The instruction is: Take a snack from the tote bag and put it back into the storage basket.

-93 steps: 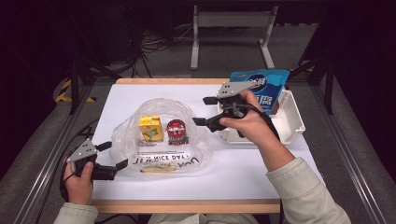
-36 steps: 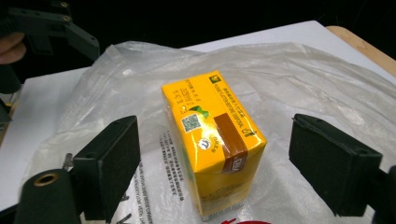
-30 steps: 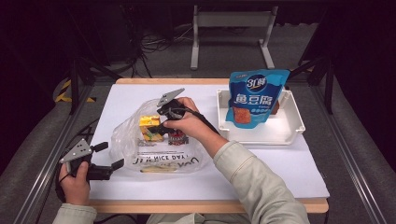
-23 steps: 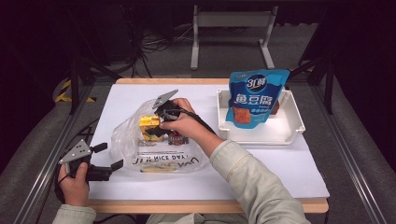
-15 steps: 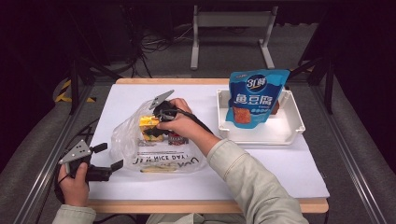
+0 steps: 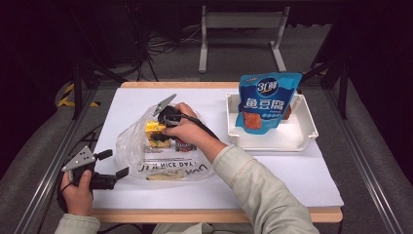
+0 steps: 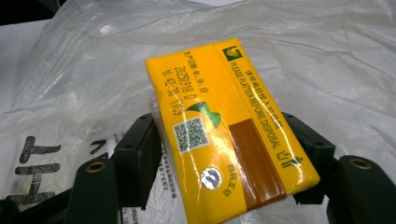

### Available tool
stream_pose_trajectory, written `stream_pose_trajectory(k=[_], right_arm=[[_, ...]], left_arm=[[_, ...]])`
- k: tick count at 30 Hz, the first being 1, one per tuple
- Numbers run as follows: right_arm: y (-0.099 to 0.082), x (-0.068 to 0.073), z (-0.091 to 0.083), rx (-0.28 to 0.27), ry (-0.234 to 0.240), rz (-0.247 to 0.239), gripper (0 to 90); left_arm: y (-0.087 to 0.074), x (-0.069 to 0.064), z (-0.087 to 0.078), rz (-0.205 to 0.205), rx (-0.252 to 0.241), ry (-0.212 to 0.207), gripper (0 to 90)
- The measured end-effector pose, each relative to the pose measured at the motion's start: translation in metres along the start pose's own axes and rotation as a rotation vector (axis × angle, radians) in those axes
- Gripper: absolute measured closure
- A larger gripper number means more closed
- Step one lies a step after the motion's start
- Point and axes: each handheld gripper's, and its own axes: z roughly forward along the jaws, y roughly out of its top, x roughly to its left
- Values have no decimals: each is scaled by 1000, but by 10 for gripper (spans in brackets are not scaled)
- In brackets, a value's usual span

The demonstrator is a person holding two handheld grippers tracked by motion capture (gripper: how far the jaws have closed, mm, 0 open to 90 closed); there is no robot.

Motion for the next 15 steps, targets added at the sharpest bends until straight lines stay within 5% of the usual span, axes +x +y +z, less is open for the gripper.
stream_pose_trajectory(k=[15], right_arm=[[3,2,-7,20,56,-54,513]], left_arm=[[0,0,0,0,2,-4,26]])
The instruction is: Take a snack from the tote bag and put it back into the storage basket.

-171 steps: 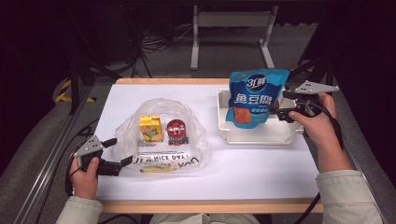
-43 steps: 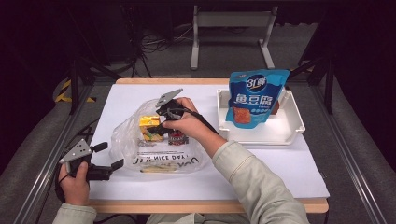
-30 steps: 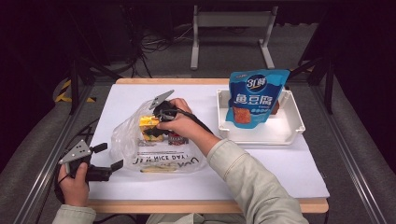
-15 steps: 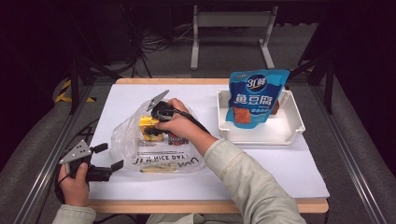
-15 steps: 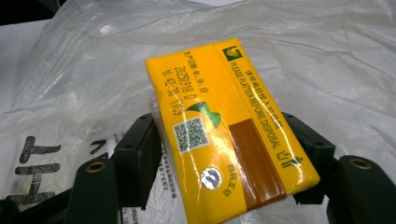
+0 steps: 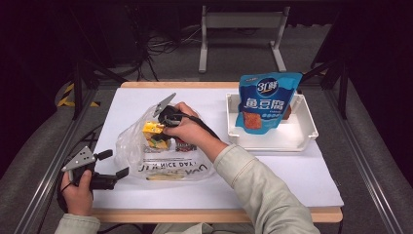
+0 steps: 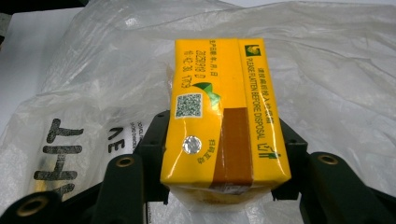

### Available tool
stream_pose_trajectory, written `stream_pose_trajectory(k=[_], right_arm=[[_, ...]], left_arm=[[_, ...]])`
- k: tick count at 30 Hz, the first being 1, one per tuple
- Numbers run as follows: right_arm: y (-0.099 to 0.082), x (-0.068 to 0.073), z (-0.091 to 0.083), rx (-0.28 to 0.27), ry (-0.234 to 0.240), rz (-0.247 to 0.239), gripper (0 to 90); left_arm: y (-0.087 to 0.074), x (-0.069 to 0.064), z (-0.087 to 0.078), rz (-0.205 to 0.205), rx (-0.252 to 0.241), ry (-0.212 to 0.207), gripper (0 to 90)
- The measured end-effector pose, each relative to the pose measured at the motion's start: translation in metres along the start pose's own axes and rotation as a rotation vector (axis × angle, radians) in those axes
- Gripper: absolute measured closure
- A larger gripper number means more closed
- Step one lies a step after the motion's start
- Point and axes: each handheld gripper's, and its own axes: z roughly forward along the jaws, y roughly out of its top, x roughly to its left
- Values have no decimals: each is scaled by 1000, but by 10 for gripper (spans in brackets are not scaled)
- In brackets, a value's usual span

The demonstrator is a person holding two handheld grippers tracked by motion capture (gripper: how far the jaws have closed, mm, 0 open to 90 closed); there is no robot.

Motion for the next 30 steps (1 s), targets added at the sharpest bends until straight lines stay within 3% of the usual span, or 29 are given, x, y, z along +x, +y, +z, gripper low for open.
stream_pose_trajectory(k=[10,30], right_arm=[[7,3,-11,-22,7,-6,515],[27,16,-70,-79,42,-71,513]], left_arm=[[0,1,0,-1,-1,1,25],[0,2,3,-5,3,2,26]])
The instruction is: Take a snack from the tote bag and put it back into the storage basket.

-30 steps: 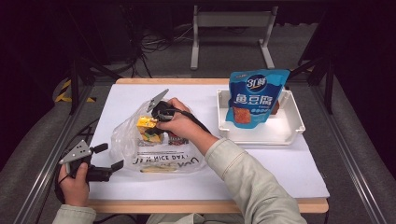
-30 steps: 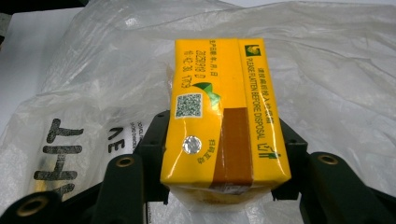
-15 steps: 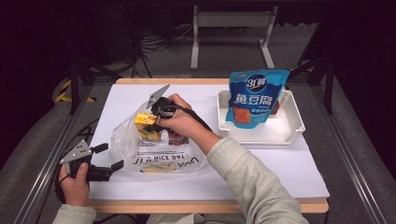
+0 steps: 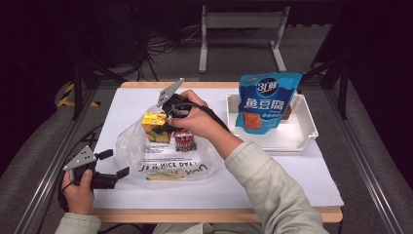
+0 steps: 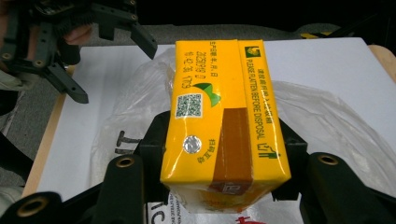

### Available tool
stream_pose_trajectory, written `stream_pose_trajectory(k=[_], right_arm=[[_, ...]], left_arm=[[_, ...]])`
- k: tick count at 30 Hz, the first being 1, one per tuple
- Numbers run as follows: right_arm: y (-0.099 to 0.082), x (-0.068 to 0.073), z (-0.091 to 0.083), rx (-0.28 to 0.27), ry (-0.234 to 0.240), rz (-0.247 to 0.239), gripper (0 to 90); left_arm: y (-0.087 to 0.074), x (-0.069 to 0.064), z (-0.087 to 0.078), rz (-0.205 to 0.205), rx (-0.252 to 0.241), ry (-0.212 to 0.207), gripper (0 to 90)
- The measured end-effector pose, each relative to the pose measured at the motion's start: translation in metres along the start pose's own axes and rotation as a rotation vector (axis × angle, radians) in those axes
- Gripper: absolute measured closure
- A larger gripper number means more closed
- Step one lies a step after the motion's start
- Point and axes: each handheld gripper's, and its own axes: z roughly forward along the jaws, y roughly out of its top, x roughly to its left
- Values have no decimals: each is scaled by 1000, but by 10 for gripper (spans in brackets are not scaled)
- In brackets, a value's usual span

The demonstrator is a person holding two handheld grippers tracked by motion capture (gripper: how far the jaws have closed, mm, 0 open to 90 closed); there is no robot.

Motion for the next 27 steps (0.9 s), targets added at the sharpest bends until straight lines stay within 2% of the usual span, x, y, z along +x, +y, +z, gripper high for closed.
stream_pose_trajectory(k=[11,27], right_arm=[[-2,6,-35,3,-11,-17,513],[-12,7,-72,-3,-62,-9,512]], left_arm=[[2,1,4,2,-1,-6,26],[6,3,12,6,3,-21,26]])
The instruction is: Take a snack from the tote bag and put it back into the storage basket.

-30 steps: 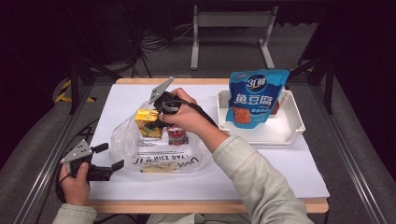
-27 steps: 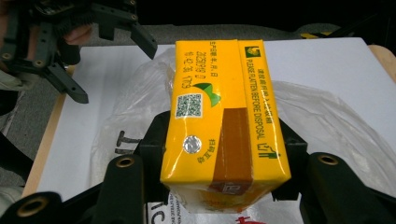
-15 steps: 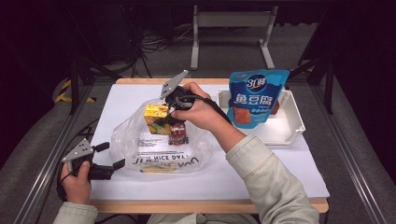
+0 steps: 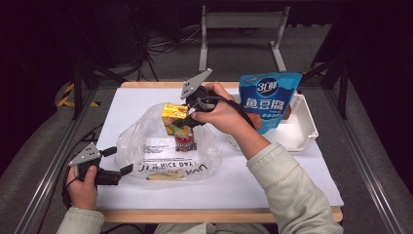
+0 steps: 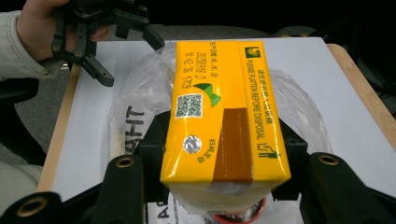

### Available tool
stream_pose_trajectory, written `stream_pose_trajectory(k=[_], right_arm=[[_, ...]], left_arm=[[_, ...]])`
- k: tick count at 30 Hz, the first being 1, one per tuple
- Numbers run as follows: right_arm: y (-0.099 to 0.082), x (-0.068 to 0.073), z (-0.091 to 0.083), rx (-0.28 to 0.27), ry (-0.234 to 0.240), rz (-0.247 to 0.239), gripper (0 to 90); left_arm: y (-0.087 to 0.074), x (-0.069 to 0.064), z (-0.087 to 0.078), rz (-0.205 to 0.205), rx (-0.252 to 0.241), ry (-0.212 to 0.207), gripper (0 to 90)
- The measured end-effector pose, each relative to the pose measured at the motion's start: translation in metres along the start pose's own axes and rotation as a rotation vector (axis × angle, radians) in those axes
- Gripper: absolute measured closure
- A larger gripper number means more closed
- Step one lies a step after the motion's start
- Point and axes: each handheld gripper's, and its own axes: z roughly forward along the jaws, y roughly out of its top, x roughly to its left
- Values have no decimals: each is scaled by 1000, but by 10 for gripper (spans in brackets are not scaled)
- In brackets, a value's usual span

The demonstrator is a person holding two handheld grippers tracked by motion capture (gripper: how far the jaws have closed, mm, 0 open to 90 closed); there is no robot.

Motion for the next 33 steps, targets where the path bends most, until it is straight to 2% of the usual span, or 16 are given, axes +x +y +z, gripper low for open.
stream_pose_trajectory(k=[9,33], right_arm=[[-9,-1,-25,2,-25,7,512],[-44,-9,-84,-4,-117,66,511]], left_arm=[[1,0,1,-2,-4,8,26],[2,-1,3,4,4,8,25]])
